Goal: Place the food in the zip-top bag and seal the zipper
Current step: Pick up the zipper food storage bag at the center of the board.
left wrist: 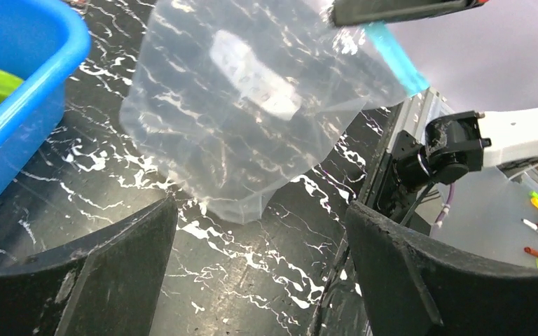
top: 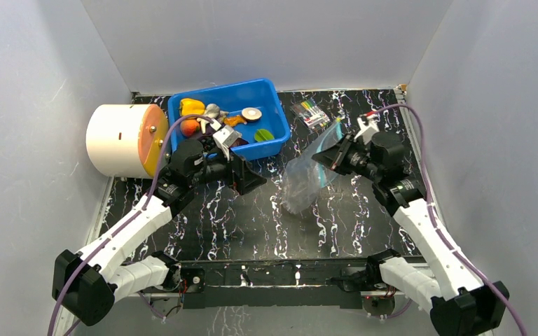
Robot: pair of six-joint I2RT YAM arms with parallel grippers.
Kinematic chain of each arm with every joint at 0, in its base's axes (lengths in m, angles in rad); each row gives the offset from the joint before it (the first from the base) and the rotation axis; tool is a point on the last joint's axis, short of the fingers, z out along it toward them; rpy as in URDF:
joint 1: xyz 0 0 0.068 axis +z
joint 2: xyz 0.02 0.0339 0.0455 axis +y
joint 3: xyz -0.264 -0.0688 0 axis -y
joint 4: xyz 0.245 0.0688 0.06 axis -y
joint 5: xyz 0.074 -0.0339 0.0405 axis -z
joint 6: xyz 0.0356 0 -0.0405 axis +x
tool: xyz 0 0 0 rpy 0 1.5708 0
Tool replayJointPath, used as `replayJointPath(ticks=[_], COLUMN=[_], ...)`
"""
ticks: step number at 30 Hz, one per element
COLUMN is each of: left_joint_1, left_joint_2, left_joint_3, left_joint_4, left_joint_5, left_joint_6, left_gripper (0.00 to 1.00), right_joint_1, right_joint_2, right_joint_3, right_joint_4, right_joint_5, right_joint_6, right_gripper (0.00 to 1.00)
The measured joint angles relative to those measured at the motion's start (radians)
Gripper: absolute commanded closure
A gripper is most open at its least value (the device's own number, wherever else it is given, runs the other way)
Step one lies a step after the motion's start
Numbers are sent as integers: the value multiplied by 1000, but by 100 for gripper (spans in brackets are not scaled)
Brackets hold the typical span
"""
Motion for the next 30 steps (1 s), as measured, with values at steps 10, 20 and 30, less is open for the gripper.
replayJointPath(ticks=[10, 20, 30], left_joint_1=[-14, -47, -73], left_joint_2=[15, 44, 5], left_joint_3=[-42, -70, -122], left_joint_4=[111, 185, 190], left_joint_5=[84, 132, 150], left_joint_6=[35, 36, 107], left_gripper=[9, 17, 89], right_joint_1=[271, 406, 460], right_joint_2=[87, 139, 167], right_joint_3=[0, 0, 1], right_joint_4=[117, 197, 215], right_joint_5=[-3, 40, 84], right_joint_6=[36, 80, 95], right_gripper=[100, 100, 100])
